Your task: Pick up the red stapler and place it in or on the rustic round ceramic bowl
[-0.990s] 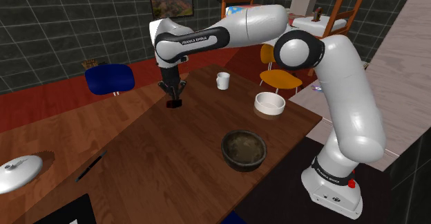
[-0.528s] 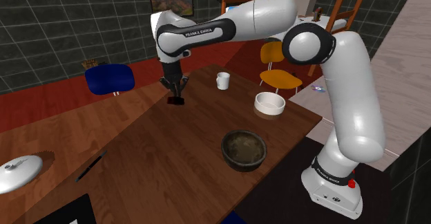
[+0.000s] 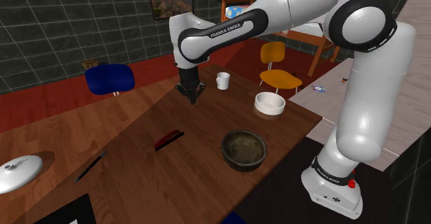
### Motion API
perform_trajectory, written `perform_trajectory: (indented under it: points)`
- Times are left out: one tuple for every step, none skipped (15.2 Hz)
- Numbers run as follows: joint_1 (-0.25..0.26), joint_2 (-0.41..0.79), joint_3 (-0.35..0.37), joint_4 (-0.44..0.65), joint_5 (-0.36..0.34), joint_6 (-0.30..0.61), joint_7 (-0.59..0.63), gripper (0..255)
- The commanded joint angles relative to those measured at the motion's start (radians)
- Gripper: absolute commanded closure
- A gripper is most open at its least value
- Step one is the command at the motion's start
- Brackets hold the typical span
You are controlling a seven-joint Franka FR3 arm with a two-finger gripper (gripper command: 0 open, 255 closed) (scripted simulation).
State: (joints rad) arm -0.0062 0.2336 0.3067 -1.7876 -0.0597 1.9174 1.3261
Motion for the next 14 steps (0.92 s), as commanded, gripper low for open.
perform_trajectory:
  points:
    - [-0.007, -0.086, 0.007, -0.111, 0.026, 0.028, -0.004, 255]
    - [-0.004, -0.052, 0.005, -0.059, 0.016, 0.008, -0.003, 255]
    - [-0.004, -0.052, 0.005, -0.059, 0.016, 0.008, -0.003, 0]
    - [0.006, -0.027, 0.006, -0.053, 0.012, 0.027, 0.040, 0]
    - [0.016, -0.001, 0.007, -0.044, 0.008, 0.046, 0.083, 0]
    - [0.027, 0.026, 0.006, -0.034, 0.004, 0.065, 0.125, 0]
    - [0.038, 0.055, 0.005, -0.022, 0.000, 0.082, 0.166, 0]
    - [0.050, 0.084, 0.003, -0.008, -0.005, 0.099, 0.207, 0]
    - [0.062, 0.114, 0.000, 0.009, -0.010, 0.115, 0.247, 0]
    - [0.075, 0.145, -0.004, 0.027, -0.014, 0.130, 0.287, 0]
    - [0.087, 0.176, -0.009, 0.047, -0.019, 0.144, 0.325, 0]
    - [0.101, 0.209, -0.014, 0.069, -0.023, 0.157, 0.363, 0]
    - [0.113, 0.242, -0.020, 0.093, -0.027, 0.169, 0.400, 0]
    - [0.127, 0.276, -0.026, 0.120, -0.030, 0.180, 0.435, 0]
